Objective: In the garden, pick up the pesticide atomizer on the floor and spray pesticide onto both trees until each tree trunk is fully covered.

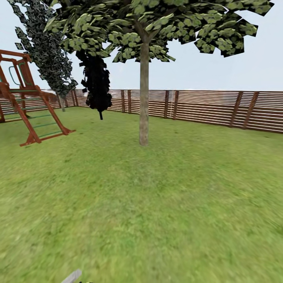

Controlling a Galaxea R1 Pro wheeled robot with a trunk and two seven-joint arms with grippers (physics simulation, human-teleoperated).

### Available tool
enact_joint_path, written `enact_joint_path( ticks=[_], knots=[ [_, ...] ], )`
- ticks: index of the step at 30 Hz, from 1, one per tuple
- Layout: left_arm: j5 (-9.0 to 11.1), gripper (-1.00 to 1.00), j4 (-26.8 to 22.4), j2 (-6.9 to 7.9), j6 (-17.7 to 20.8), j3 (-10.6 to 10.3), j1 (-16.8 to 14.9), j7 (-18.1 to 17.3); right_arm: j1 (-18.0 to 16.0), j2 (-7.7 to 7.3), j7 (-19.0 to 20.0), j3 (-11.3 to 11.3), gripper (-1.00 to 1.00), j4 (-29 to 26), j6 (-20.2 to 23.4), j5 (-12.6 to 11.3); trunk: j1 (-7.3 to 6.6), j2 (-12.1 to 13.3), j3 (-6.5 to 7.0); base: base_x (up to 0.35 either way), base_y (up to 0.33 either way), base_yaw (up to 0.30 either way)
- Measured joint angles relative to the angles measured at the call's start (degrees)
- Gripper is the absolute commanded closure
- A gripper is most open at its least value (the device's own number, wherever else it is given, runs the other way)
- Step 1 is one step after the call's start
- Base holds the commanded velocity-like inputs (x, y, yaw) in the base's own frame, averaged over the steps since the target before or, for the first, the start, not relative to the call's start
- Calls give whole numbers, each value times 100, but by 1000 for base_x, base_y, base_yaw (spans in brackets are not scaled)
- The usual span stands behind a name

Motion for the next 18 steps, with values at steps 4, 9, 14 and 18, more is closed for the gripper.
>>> enact_joint_path(
  ticks=[4,9,14,18],
  knots=[
    [1,100,0,0,0,0,0,1,2,0,0,-2,-100,0,0,0,0,0,0,321,0,0],
    [1,100,0,0,0,0,0,0,1,0,0,0,-100,0,0,0,0,0,0,321,0,0],
    [1,100,0,0,0,0,0,-1,0,0,6,-1,-100,0,0,0,0,0,0,321,0,0],
    [1,100,0,0,0,0,0,-4,2,0,8,-5,-100,0,-7,0,0,0,0,321,0,0]
  ],
)
